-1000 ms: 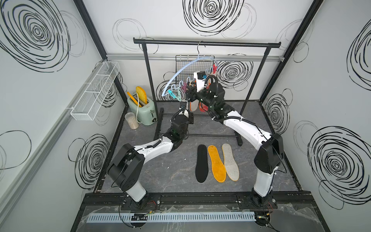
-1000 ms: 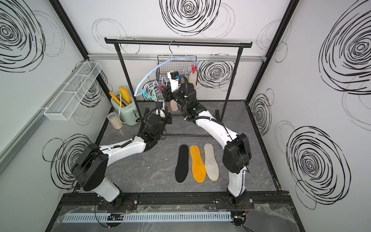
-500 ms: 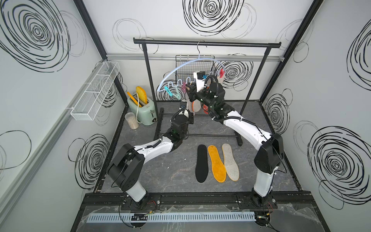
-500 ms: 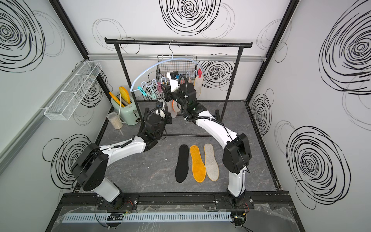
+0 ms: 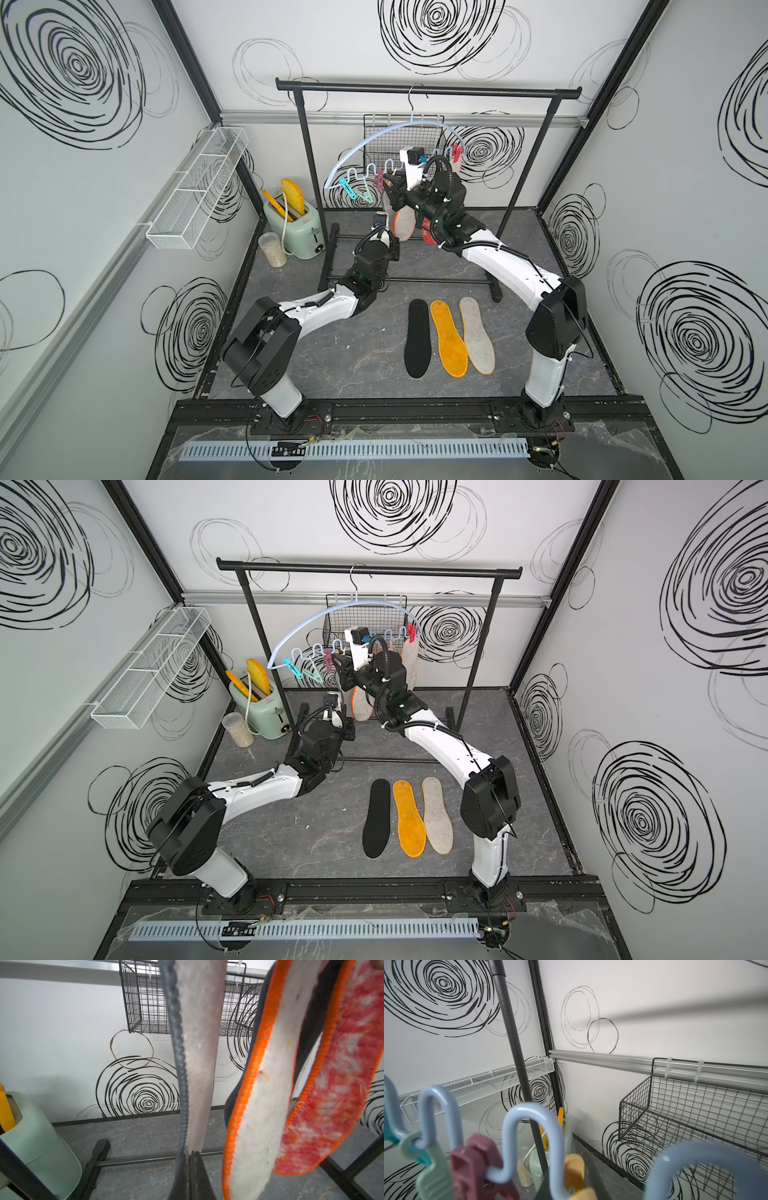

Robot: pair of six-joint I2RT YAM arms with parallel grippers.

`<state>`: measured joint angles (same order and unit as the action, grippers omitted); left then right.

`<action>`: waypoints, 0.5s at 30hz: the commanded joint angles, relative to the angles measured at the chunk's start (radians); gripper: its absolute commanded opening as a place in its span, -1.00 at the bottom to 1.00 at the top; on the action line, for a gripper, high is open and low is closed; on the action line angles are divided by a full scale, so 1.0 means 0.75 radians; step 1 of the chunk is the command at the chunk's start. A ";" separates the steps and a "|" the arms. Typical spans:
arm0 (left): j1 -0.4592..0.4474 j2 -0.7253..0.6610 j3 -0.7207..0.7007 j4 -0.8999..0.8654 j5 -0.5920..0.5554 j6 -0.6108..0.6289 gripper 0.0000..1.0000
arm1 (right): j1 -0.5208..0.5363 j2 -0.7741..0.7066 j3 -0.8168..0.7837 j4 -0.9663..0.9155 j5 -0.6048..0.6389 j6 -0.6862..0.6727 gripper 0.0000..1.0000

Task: Take the shoe insoles off the hanger
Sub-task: Open the clamp at the hanger.

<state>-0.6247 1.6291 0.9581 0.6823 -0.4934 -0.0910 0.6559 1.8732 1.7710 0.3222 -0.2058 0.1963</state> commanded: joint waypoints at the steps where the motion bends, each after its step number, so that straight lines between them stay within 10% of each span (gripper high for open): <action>1: 0.056 -0.044 -0.039 0.045 0.058 -0.007 -0.17 | 0.002 -0.009 0.011 0.015 -0.012 0.000 -0.61; 6: 0.131 -0.104 -0.166 0.233 0.239 0.043 0.51 | -0.001 -0.013 -0.008 0.020 -0.020 -0.002 -0.59; 15: 0.137 -0.024 -0.065 0.378 0.417 0.171 0.58 | -0.001 -0.012 -0.009 0.016 -0.035 0.005 -0.58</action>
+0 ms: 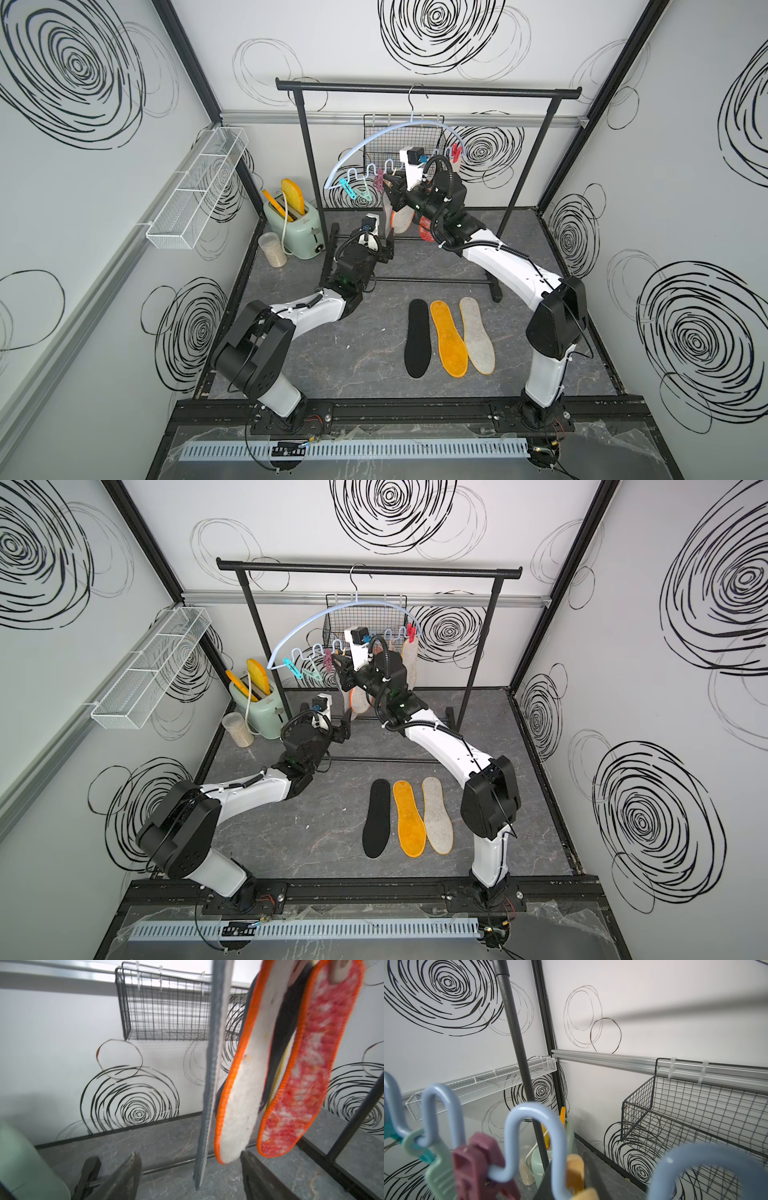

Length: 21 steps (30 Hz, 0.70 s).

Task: Take the shoe insoles off the hanger
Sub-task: Open the clamp at the hanger.

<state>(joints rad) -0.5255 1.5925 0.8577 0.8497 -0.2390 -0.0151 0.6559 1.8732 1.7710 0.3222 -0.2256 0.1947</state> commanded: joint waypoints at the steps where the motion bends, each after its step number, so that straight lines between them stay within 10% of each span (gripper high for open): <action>1: 0.007 0.037 0.089 0.158 0.080 0.085 0.58 | -0.001 -0.014 -0.010 0.014 -0.013 0.007 -0.58; 10: 0.062 0.095 0.222 0.116 0.059 0.045 0.24 | 0.000 -0.025 -0.025 0.016 -0.035 0.009 -0.57; 14: 0.067 0.120 0.262 0.088 0.093 0.064 -0.15 | 0.001 -0.023 -0.025 0.015 -0.041 0.009 -0.56; 18: 0.066 0.121 0.278 0.058 0.092 0.078 -1.00 | 0.001 -0.021 -0.027 0.013 -0.045 0.009 -0.55; 21: 0.067 0.109 0.263 0.063 0.072 0.082 -1.00 | 0.001 -0.021 -0.025 0.013 -0.045 0.007 -0.47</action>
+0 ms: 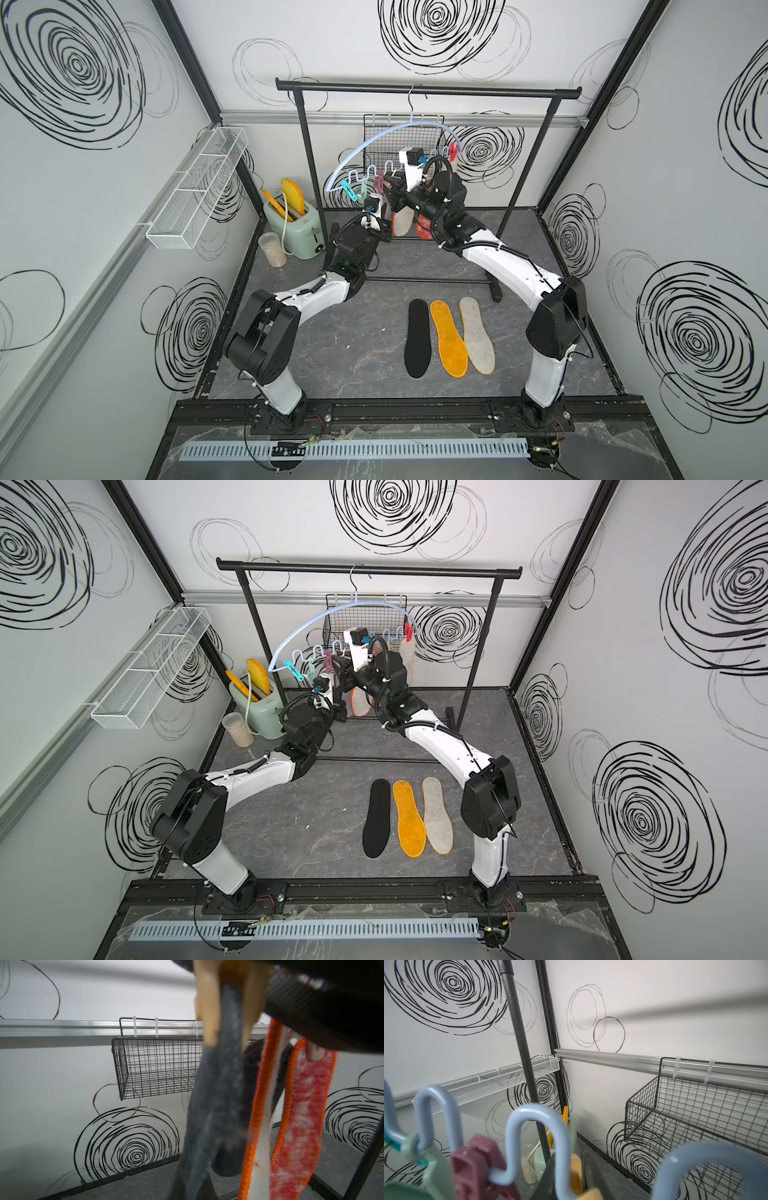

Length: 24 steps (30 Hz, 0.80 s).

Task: Take the shoe insoles off the hanger
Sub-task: Open the clamp at the hanger.

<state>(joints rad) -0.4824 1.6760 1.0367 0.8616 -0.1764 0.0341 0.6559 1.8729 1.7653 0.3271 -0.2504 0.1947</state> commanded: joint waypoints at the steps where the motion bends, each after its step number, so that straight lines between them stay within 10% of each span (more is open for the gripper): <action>1: 0.009 -0.007 0.019 0.050 -0.012 0.018 -1.00 | 0.001 -0.020 -0.017 0.006 -0.014 0.008 -0.41; 24: -0.052 -0.026 -0.010 0.048 -0.241 0.073 -1.00 | 0.094 -0.036 0.003 -0.031 0.458 -0.053 0.12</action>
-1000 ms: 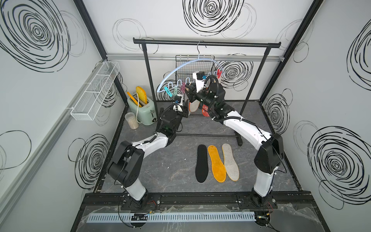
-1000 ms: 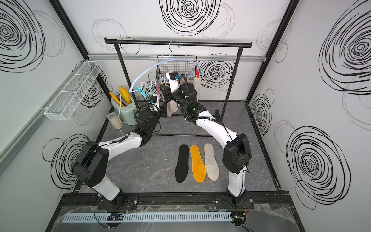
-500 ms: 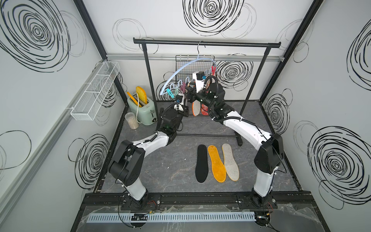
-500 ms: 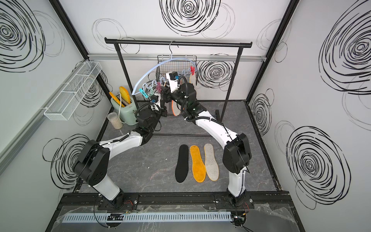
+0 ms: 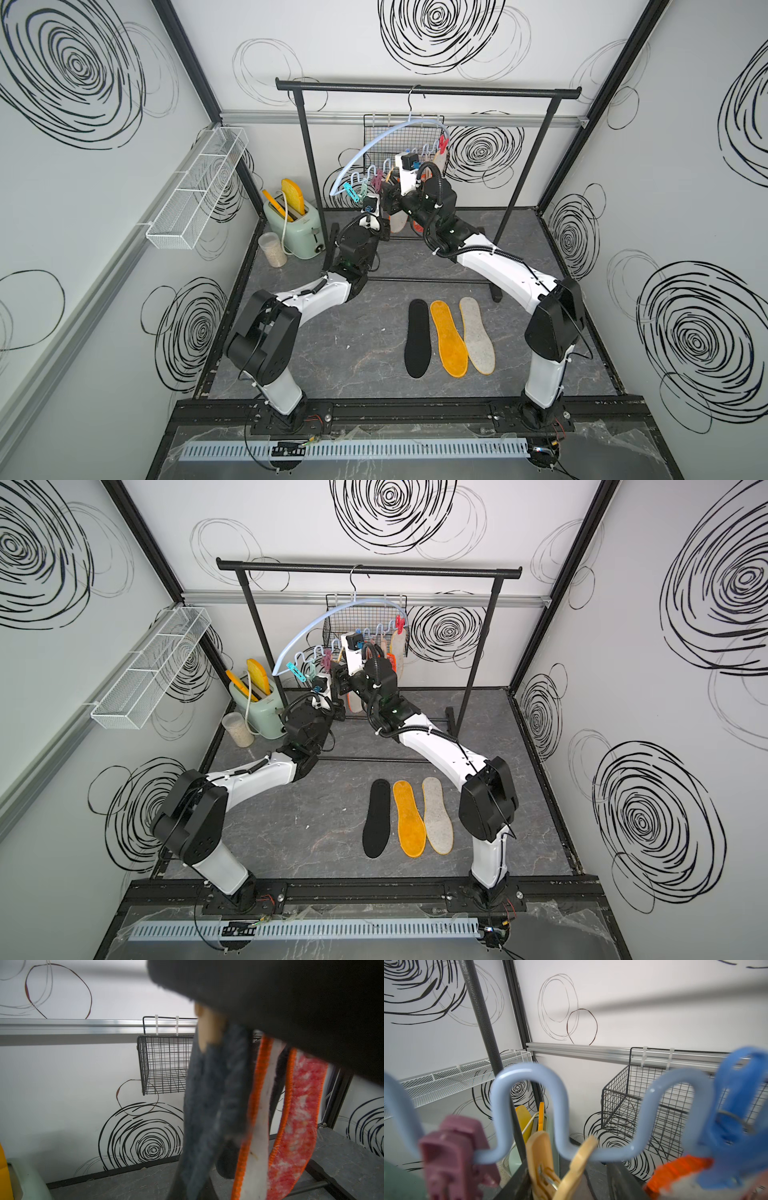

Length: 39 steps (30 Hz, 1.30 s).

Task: Take the shoe insoles off the hanger
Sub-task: Open the clamp at the hanger.

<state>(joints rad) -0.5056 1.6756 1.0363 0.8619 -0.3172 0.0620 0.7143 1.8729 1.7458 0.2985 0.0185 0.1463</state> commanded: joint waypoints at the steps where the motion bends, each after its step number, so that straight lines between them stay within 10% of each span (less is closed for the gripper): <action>1: -0.024 -0.025 -0.011 0.049 -0.064 0.040 -1.00 | 0.019 -0.037 0.031 0.010 0.118 0.018 0.12; 39: -0.052 -0.042 -0.069 -0.037 -0.154 -0.004 -1.00 | 0.010 -0.088 -0.029 0.134 0.100 0.087 -0.57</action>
<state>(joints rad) -0.5442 1.6756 1.0023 0.8463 -0.4061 0.0875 0.7288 1.8519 1.7298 0.3607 0.1036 0.2096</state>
